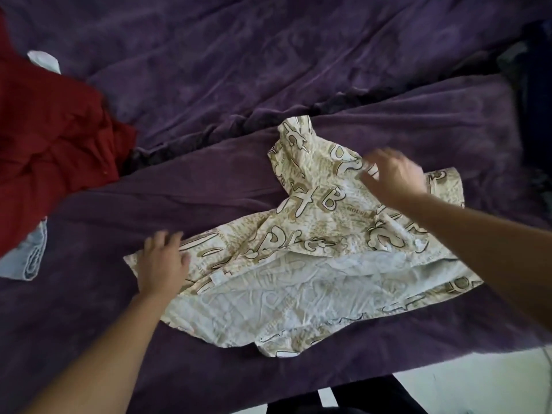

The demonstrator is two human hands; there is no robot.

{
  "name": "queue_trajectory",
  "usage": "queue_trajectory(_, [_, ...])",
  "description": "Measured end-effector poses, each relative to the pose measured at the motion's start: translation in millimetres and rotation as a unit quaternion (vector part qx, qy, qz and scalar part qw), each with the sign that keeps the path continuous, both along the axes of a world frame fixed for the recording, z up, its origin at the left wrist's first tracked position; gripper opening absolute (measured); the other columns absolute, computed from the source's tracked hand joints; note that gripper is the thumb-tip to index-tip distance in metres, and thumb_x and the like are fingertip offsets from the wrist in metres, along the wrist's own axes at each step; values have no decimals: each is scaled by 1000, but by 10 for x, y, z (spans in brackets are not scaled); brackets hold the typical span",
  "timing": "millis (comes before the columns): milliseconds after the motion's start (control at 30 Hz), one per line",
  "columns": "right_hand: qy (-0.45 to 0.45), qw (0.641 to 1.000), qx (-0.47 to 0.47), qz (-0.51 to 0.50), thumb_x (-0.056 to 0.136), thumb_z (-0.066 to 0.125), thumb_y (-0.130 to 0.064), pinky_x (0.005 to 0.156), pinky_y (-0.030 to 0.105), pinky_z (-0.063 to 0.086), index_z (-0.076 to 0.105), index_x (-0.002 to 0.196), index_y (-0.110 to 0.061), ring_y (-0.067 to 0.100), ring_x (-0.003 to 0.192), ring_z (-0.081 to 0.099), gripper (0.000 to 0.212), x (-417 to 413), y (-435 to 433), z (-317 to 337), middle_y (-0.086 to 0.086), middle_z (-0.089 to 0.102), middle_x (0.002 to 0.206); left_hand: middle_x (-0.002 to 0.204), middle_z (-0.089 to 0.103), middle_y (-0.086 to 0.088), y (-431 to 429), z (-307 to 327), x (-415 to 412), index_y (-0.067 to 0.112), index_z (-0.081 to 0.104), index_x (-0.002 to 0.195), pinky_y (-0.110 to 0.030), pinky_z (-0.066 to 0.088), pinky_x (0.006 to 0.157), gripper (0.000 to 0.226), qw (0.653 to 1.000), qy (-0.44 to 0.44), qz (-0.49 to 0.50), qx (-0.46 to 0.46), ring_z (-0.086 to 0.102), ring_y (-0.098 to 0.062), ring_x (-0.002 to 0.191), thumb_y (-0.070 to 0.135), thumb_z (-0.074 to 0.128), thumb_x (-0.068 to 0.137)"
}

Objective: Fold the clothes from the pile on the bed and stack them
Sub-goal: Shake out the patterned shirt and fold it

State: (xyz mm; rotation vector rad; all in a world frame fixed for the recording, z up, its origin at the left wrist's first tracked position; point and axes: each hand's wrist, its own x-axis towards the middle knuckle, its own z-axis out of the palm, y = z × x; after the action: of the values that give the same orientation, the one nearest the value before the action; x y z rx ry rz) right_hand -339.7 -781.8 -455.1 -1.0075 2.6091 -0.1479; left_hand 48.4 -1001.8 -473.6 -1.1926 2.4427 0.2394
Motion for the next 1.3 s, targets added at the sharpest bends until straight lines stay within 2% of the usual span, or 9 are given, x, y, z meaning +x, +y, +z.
queue_trajectory(133, [-125, 988, 82, -40, 77, 72, -52, 88, 41, 49, 46, 134, -18, 30, 117, 55, 71, -138, -808, -149, 9, 58, 126, 109, 64, -11, -220, -180, -105, 25, 65, 108, -43, 37, 94, 23, 988, -146, 42, 36, 53, -33, 108, 33, 58, 88])
queue_trajectory(233, [-115, 990, 52, -61, 84, 63, -34, 73, 33, 48, 69, 96, -21, 32, 96, 65, 19, -128, -942, -206, 9, 67, 91, 88, 69, -15, -357, -147, -145, 20, 70, 87, -42, 37, 88, 14, 994, -37, 107, 2, 60, -37, 91, 22, 57, 88])
queue_trajectory(500, [23, 974, -46, -221, 89, 47, -29, 89, 42, 47, 62, 112, -14, 38, 107, 59, 32, -984, -1165, 84, 19, 63, 115, 107, 61, -23, -1352, 26, -834, 13, 67, 103, -50, 41, 89, 21, 970, 135, 174, -104, 53, -43, 105, 22, 61, 85])
queue_trajectory(733, [65, 991, -108, 36, 83, 65, -20, 92, 49, 44, 53, 125, -15, 34, 114, 48, 45, -199, -809, -69, 15, 53, 124, 113, 54, -18, -690, -114, -669, 12, 56, 113, -53, 45, 82, 51, 968, 205, 128, -68, 49, -40, 107, 42, 71, 75])
queue_trajectory(867, [7, 988, 20, 152, 79, 69, -35, 107, 47, 32, 40, 140, -21, 28, 132, 36, 69, 208, -726, -346, 8, 39, 145, 122, 52, -17, -552, -298, -442, 15, 45, 125, -53, 44, 80, 75, 979, 149, 129, -42, 49, -40, 111, 44, 80, 65])
queue_trajectory(1067, [4, 956, -61, 288, 86, 61, -35, 70, 40, 55, 59, 103, -15, 24, 95, 58, 26, 356, -918, -301, 6, 61, 104, 121, 50, -15, -642, -420, -522, 18, 42, 120, -43, 42, 74, 76, 950, 144, 274, 40, 50, -36, 112, 40, 84, 61])
queue_trajectory(1133, [-22, 939, 61, 338, 83, 64, -47, 86, 43, 51, 52, 123, -22, 24, 113, 52, 48, 631, -828, -347, 8, 55, 126, 128, 45, -16, -542, -414, -560, 21, 35, 131, -50, 46, 82, 92, 959, 99, 258, 60, 45, -36, 119, 42, 86, 58])
queue_trajectory(1200, [-6, 928, 171, 332, 82, 64, -53, 107, 49, 35, 37, 142, -25, 28, 136, 33, 71, 813, -636, -466, 8, 34, 151, 129, 44, -18, -486, -422, -557, 20, 36, 133, -53, 46, 85, 85, 977, 54, 205, 20, 44, -38, 119, 37, 83, 65])
queue_trajectory(1300, [10, 980, 52, 194, 93, 58, -29, 91, 50, 47, 61, 121, -16, 29, 109, 57, 31, 761, -377, -607, 12, 61, 125, 114, 54, -19, -545, -433, -482, 12, 59, 114, -47, 45, 74, 31, 985, 63, 143, -71, 52, -40, 104, 23, 64, 86])
